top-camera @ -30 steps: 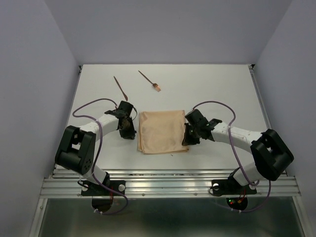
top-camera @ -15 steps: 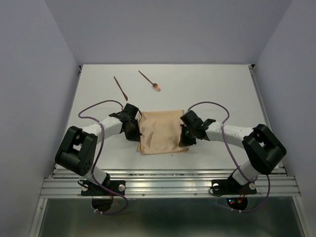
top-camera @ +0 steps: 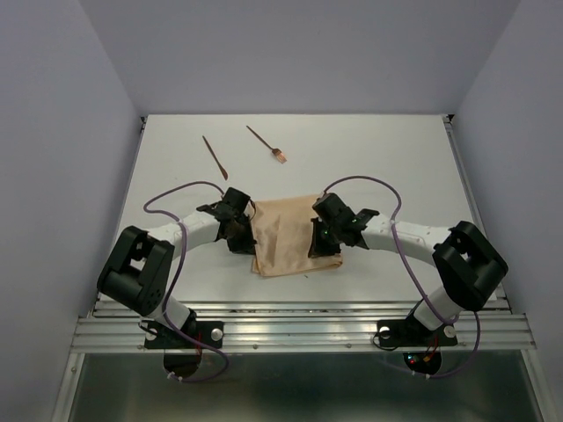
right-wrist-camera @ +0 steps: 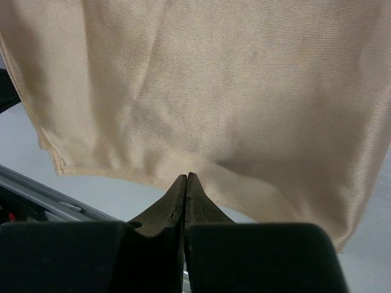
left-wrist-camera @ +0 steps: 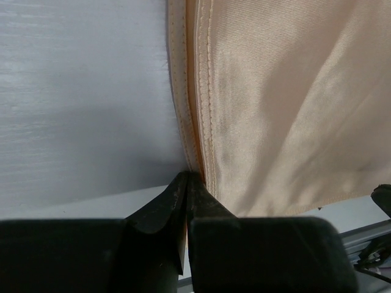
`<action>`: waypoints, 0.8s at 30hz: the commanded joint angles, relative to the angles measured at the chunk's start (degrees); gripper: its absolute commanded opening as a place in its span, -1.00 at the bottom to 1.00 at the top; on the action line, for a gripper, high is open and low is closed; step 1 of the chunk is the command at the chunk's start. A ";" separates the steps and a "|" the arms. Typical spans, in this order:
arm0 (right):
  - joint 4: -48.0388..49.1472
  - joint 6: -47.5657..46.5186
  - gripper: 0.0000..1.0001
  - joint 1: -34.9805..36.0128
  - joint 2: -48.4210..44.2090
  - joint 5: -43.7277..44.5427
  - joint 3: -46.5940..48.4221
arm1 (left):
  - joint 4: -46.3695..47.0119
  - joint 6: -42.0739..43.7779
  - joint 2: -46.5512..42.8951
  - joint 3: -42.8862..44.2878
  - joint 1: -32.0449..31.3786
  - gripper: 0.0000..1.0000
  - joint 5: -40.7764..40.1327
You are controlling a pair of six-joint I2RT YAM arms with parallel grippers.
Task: Fold the napkin into a case and place the utensils inside
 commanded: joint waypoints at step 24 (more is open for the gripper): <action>-12.53 -7.16 -0.58 -10.57 -9.36 18.79 6.02 | -6.74 -7.67 -6.41 -3.56 -7.12 -0.11 2.04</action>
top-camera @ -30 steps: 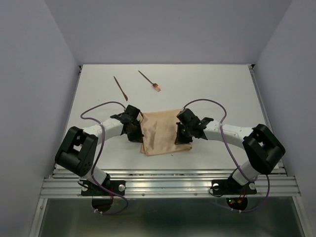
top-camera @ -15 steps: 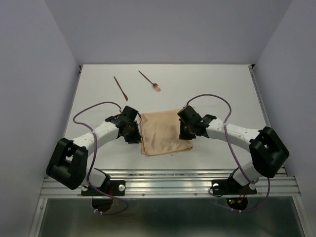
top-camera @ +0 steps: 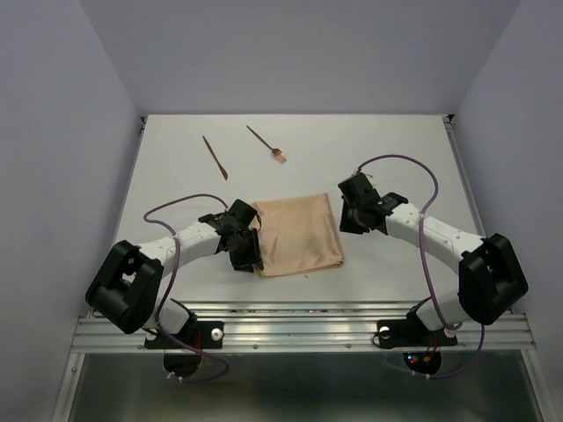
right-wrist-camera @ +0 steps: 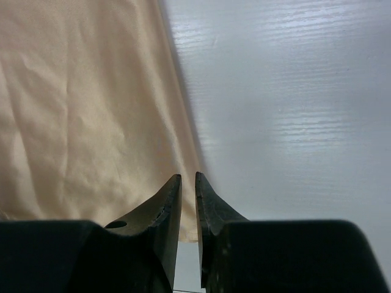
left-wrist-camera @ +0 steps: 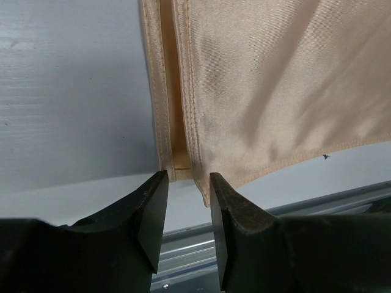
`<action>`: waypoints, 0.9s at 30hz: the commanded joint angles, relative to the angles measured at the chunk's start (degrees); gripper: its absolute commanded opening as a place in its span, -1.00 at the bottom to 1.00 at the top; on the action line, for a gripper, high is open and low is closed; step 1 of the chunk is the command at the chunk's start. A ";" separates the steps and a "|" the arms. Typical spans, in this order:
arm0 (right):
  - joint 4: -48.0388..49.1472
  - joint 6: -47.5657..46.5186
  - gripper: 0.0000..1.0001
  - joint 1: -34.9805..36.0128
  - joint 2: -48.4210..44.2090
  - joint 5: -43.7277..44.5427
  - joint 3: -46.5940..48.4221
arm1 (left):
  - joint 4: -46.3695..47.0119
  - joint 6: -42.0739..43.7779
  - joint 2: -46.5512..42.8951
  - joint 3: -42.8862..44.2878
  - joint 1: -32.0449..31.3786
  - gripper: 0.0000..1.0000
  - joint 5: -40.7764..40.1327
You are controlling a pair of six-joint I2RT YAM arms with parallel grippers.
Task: Fold the napkin into a case and place the utensils inside
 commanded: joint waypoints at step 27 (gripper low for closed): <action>-1.19 -1.72 -0.60 -0.36 -0.98 0.51 1.40 | -0.45 -1.39 -0.14 0.67 -1.21 -1.00 -0.06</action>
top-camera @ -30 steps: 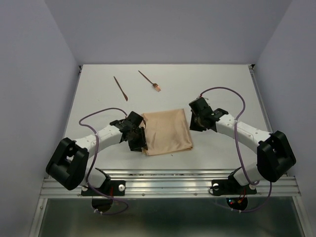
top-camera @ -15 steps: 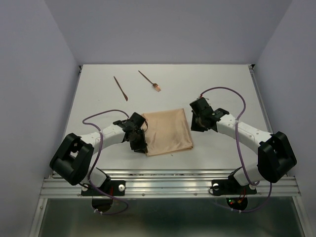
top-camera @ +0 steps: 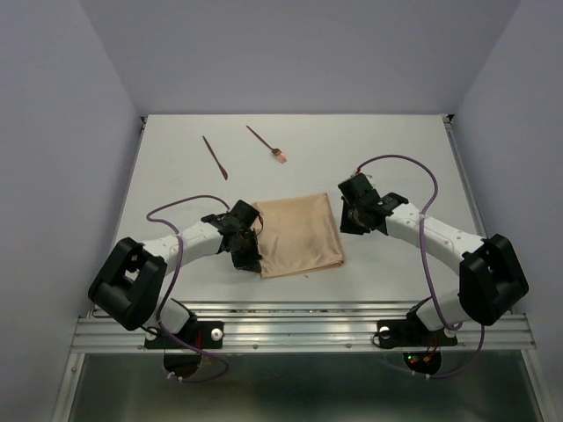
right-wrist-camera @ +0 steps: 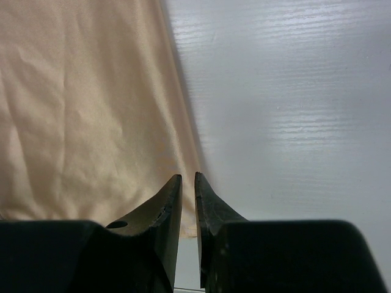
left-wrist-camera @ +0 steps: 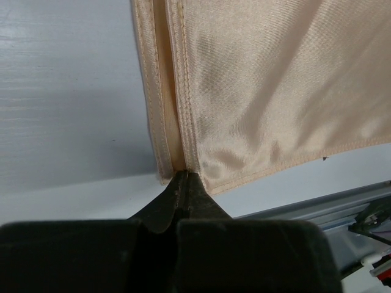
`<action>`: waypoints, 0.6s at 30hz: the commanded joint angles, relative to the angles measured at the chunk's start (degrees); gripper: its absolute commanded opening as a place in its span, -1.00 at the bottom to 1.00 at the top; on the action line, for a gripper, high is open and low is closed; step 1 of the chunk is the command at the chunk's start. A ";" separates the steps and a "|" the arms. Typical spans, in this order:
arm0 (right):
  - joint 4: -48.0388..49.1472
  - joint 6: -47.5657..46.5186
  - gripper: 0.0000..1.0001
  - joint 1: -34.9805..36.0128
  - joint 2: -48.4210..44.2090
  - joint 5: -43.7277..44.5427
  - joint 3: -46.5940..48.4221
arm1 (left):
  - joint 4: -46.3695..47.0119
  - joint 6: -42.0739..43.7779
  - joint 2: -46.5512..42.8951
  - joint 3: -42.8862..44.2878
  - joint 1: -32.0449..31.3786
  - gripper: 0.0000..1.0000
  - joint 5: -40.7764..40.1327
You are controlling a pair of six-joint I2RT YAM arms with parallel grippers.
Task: Fold the napkin into a case and place the utensils inside
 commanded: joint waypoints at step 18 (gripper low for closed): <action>0.28 -0.41 -0.60 -0.25 -0.21 0.21 0.79 | 0.56 -0.59 -4.04 -0.67 -0.46 -0.36 0.38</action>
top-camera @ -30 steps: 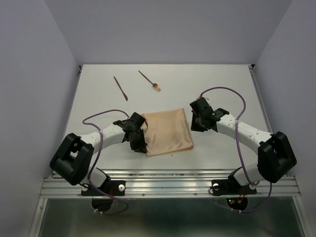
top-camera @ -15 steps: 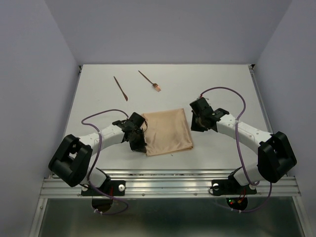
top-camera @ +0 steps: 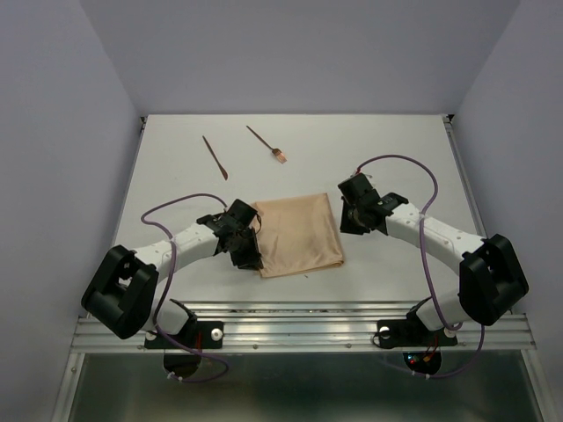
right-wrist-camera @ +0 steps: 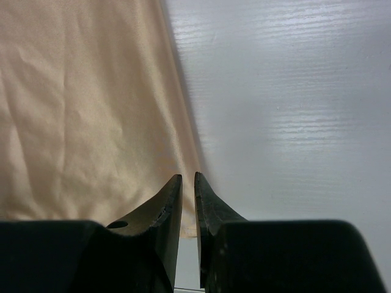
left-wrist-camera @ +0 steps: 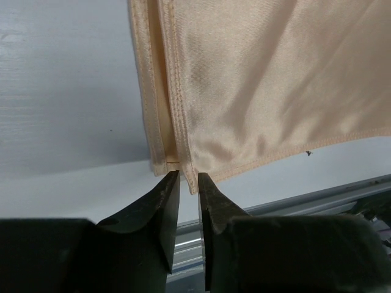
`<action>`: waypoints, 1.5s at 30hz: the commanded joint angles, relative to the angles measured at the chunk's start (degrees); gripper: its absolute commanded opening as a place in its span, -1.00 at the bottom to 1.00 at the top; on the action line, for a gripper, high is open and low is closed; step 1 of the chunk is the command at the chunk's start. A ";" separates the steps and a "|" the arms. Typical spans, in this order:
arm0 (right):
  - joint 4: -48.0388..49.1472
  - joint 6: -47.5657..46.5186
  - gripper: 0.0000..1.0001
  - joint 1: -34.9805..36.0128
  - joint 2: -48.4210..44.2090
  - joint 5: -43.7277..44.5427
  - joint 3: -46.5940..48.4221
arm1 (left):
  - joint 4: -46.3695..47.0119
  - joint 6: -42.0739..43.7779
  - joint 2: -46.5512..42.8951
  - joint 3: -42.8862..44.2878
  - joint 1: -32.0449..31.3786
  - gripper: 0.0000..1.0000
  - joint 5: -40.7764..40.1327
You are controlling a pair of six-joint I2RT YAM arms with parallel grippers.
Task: Fold the napkin into a case and place the utensils inside
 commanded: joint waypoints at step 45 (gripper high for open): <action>0.27 -1.29 -0.61 -0.25 1.10 -0.39 2.20 | -4.13 1.69 -0.52 4.78 -1.58 -1.00 -2.31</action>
